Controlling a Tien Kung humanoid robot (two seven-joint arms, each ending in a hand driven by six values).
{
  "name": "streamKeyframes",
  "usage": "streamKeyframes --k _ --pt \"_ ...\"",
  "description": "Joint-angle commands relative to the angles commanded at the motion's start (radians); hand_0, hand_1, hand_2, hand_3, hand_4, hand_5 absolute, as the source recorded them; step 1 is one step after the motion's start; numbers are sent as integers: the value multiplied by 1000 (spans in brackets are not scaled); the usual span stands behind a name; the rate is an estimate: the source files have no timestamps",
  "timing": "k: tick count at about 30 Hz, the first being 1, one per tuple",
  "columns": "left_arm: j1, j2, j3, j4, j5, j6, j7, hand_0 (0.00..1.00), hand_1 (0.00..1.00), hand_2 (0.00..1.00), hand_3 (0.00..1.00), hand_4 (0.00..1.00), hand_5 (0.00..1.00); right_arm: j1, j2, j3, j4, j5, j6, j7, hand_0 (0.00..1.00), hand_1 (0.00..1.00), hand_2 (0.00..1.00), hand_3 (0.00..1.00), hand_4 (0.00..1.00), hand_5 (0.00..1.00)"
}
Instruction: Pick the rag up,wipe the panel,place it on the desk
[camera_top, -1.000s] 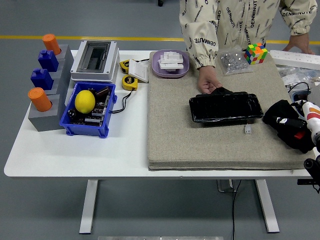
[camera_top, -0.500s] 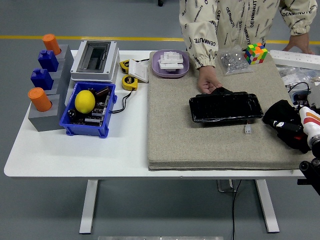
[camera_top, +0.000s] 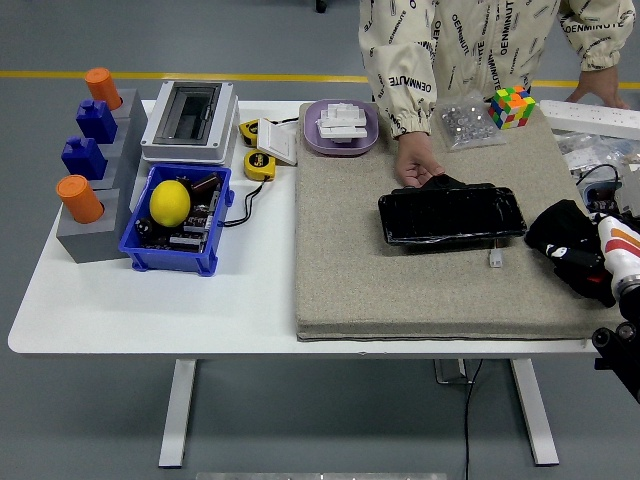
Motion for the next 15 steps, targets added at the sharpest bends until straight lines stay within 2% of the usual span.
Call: streamKeyframes --k 3,4,9,10,15 --pt "0 -1 2 0 -1 0 0 610 641 655 560 628 442 -1 6 -7 -15 6 -16 9 677 669 719 741 998 563" --pt "0 -1 2 0 -1 0 0 610 640 655 561 628 441 -1 7 -8 -18 7 -19 11 655 649 700 723 998 527" --pt "2 2 3 1 -1 0 0 610 640 655 561 628 441 -1 10 -15 -26 3 -54 15 655 649 700 723 998 527" --pt "2 3 3 1 -1 0 0 609 641 655 561 628 441 -1 10 -15 -26 3 -59 16 558 594 644 606 998 417" --pt "2 2 6 0 -3 0 0 609 641 655 561 628 441 -2 10 -12 -30 -4 -92 20 558 594 644 606 998 417"
